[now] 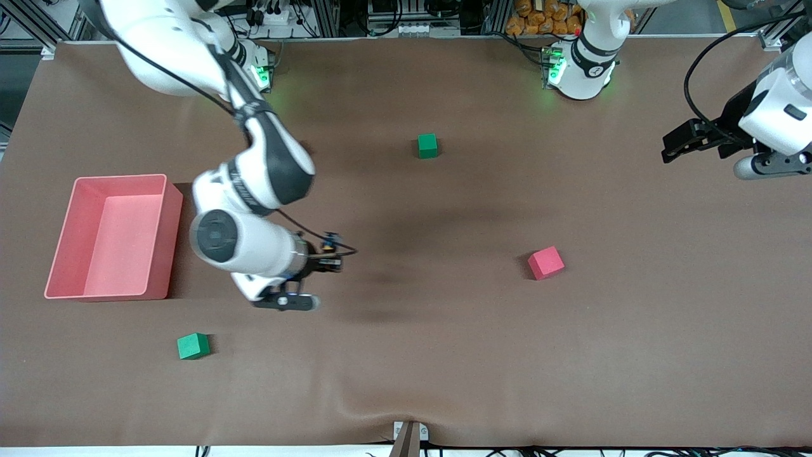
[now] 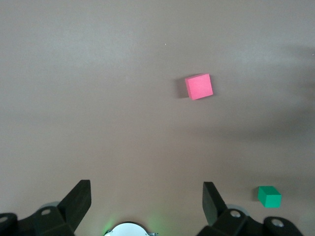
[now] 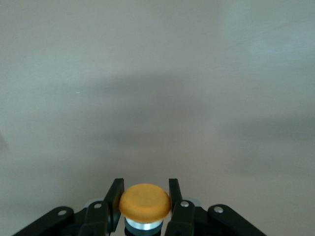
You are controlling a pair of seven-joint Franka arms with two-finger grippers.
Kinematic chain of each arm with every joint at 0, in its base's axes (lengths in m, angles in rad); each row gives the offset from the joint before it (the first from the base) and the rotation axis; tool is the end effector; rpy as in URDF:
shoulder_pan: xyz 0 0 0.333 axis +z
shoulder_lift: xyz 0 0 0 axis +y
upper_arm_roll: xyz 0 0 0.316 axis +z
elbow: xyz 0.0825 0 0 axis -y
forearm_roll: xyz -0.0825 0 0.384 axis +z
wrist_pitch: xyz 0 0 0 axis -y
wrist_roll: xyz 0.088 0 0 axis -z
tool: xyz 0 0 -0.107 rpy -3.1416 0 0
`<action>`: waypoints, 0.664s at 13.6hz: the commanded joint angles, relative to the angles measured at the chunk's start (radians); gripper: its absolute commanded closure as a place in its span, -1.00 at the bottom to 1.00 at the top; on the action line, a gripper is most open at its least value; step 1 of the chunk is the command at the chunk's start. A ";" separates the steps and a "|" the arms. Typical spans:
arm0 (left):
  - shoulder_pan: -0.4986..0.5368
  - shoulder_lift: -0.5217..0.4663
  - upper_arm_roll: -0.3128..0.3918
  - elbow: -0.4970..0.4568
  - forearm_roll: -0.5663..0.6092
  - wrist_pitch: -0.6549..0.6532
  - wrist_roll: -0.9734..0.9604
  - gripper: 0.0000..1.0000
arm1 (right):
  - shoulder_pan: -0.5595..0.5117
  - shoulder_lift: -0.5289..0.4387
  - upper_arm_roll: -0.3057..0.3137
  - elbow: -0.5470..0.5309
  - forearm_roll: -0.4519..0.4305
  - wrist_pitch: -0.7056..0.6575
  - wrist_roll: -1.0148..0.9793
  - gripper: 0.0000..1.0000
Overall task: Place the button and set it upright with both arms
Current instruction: 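Carry the button out of the tray toward the table middle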
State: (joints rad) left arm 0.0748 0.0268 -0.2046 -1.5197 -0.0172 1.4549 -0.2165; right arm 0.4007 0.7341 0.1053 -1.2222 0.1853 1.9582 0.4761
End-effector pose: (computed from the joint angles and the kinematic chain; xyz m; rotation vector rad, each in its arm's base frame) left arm 0.5458 -0.0716 0.6242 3.1287 0.1335 -0.1466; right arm 0.6588 0.3552 0.3415 -2.9196 0.0982 0.1605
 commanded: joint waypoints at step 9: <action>0.028 0.044 0.004 -0.062 0.003 -0.008 0.005 -1.00 | 0.311 0.254 -0.114 0.112 -0.030 0.243 0.069 1.00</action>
State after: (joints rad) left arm 0.0839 0.0798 -0.1991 -1.5689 -0.0172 1.4537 -0.2165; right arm 0.6843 0.9502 0.0122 -1.1603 0.1746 2.1831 0.5278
